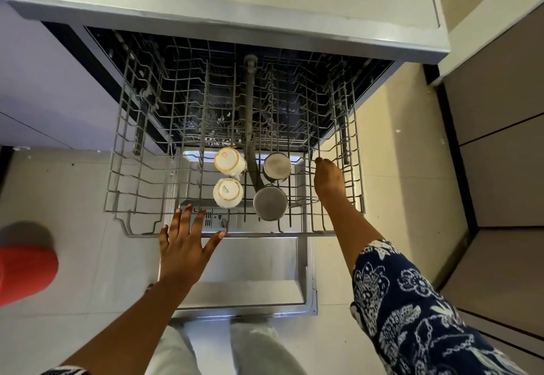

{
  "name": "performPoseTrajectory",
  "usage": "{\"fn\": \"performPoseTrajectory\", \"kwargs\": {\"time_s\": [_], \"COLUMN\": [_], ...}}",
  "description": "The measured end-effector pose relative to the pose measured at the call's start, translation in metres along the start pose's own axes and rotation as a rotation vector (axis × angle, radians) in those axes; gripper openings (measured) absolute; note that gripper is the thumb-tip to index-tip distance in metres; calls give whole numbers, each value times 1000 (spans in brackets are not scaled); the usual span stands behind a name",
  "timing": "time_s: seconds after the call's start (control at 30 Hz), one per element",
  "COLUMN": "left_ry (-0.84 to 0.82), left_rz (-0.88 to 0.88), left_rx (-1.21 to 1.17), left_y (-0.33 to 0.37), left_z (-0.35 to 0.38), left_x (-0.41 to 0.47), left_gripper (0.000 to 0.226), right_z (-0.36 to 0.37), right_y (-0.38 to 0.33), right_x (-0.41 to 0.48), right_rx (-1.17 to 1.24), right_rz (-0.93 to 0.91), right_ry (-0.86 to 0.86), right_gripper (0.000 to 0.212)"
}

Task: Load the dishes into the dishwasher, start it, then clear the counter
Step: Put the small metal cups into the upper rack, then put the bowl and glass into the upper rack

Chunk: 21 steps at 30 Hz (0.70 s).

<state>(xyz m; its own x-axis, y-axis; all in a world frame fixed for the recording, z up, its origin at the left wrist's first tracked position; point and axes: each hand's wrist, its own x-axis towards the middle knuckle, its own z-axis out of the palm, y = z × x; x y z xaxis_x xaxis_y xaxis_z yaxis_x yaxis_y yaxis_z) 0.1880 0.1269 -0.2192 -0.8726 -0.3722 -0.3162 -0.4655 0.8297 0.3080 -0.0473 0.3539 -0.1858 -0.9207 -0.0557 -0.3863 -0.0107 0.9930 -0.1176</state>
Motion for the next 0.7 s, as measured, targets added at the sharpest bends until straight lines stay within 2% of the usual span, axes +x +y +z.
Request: {"fn": "performPoseTrajectory", "kwargs": {"time_s": [0.1, 0.17, 0.27, 0.43, 0.57, 0.63, 0.7], "left_ry": [-17, -27, -63, -151, -307, -290, -160], "left_rz": [-7, -8, -15, -18, 64, 124, 135], "left_rx": [-7, -1, -3, -23, -167, -277, -345], "left_y": [0, 2, 5, 5, 9, 3, -17], "left_z": [0, -1, -6, -16, -43, -69, -99], "left_x": [-1, 0, 0, 3, 9, 3, -2], "left_gripper": [92, 96, 105, 118, 109, 97, 86], "right_z": [15, 27, 34, 31, 21, 19, 18], "right_y": [1, 0, 0, -20, -42, -55, -82], "right_x": [-13, -20, -25, -59, -107, -134, -151], "right_rx": [38, 33, 94, 118, 247, 311, 334], "right_rz": [-21, -97, -81, -107, -132, -152, -236], "right_ry": [-52, -147, -209, -120, -2, 76, 121], "right_gripper": [47, 65, 80, 72, 61, 53, 50]}}
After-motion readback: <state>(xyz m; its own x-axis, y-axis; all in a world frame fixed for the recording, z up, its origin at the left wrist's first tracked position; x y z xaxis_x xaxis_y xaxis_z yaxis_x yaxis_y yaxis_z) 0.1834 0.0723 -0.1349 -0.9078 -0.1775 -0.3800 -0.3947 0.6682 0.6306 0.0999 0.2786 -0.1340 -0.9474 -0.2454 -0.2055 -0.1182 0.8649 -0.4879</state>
